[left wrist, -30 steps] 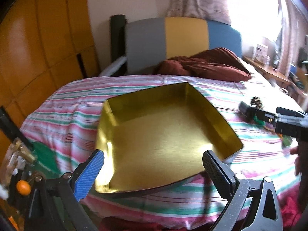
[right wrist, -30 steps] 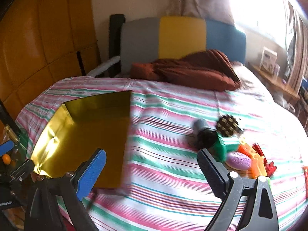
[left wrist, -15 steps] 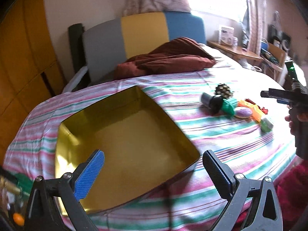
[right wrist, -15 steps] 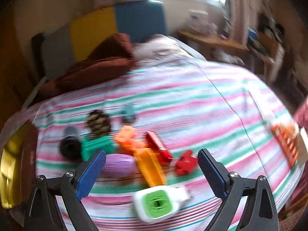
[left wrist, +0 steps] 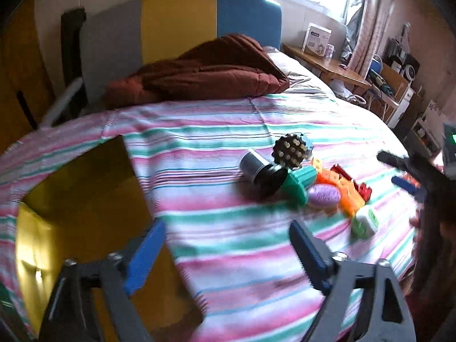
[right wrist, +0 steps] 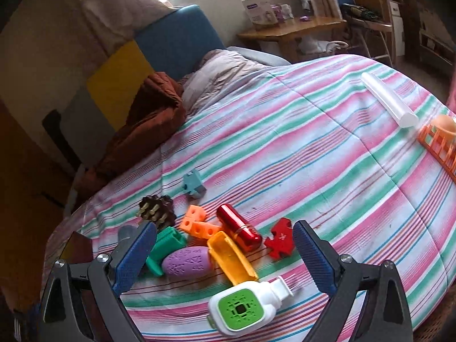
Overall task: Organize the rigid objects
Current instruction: 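Grasp the black cylinder with the left gripper while the right gripper approaches the white-green bottle, then lift the black cylinder with the left gripper while the right gripper grasps the white-green bottle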
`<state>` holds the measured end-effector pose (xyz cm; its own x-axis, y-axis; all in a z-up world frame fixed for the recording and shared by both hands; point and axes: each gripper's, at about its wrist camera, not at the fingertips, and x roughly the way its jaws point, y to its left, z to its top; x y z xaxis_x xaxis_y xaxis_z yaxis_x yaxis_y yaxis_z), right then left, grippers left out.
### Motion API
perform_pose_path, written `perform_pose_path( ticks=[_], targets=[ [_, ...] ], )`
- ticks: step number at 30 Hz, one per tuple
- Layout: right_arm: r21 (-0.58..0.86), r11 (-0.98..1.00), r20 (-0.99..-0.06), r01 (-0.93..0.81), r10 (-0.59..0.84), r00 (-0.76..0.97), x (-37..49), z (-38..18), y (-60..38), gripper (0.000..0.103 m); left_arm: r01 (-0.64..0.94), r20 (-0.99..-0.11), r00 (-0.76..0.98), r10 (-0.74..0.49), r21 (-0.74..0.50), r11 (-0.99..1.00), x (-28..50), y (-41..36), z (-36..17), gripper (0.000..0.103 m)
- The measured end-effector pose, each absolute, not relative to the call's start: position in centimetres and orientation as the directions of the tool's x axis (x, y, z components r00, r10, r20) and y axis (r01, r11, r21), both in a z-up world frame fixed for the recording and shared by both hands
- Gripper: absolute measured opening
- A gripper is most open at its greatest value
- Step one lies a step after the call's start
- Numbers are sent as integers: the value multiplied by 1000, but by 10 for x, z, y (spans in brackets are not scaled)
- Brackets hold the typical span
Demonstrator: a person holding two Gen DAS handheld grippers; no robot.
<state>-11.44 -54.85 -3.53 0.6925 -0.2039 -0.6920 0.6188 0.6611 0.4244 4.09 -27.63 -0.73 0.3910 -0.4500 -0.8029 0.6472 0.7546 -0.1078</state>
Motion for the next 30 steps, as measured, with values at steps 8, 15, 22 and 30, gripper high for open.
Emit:
perform_pose_path(
  ticks=[8,15,22,30],
  targets=[
    [443,665,-665,602,-206,717,-118,-28,-546,98,594,-859,260,-442,-218,774,90,-334,-36,55],
    [466,658,-655,591,-193,731,-120,-27,-548,98,513,-873,176,-454,-312,800,125,-368,-63,52],
    [432,675,-663,599,-212,718,-117,-24,-545,94,448,-881,77,-466,-387,806,136,-387,-100,49],
    [380,678,-702,629,-232,674,-114,-30,-546,56,539,-867,145,-477,-335,772,111,-374,-80,45]
  ],
)
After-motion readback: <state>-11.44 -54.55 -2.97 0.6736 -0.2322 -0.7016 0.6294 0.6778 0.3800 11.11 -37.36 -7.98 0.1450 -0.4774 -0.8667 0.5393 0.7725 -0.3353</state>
